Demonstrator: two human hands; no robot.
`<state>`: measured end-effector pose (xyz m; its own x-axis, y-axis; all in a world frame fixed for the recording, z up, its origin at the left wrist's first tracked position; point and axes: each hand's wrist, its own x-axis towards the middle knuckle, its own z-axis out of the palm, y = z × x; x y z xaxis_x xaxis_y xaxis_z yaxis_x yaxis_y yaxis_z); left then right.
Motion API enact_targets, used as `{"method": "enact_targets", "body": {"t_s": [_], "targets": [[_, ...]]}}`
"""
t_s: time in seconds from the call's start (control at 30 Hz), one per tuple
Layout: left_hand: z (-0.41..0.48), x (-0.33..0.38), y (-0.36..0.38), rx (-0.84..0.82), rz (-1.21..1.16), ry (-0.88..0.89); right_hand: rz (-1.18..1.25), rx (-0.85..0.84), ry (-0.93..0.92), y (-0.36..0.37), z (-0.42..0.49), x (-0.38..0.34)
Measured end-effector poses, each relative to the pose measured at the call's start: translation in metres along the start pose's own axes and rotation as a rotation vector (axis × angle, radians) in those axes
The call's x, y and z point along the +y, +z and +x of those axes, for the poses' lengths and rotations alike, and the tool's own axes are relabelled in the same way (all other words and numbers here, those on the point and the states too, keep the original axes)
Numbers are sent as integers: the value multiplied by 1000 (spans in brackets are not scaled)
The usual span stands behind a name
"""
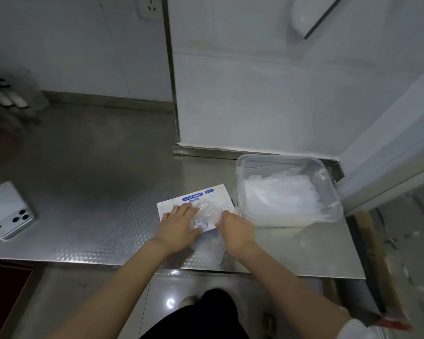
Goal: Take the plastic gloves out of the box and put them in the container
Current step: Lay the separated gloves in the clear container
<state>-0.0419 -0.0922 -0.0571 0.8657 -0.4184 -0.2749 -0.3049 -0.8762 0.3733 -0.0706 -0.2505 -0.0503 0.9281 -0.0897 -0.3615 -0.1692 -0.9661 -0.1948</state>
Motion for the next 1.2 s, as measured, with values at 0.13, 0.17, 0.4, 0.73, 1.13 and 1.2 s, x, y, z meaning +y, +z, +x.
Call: {"method": "enact_targets", "body": {"t_s": [0.13,0.17,0.4,0.73,1.13,1.2], "targets": [[0,-3,-1,-70,56,27,104,-17,-6,-8,-7,6],[1,-3,-1,-82,67,35,115,-19,-7,-13,-10,8],[4,-5,-3,-159,162,61,150,16,-12,-57,-32,21],[13,7,-34,-72,-569,58,468,289,67,-107,-24,34],[8,59,-75,-2,-1254,-64,745,295,129,-85,-19,20],[13,68,-72,134,-1186,-158,771,247,114,-83,-21,16]]}}
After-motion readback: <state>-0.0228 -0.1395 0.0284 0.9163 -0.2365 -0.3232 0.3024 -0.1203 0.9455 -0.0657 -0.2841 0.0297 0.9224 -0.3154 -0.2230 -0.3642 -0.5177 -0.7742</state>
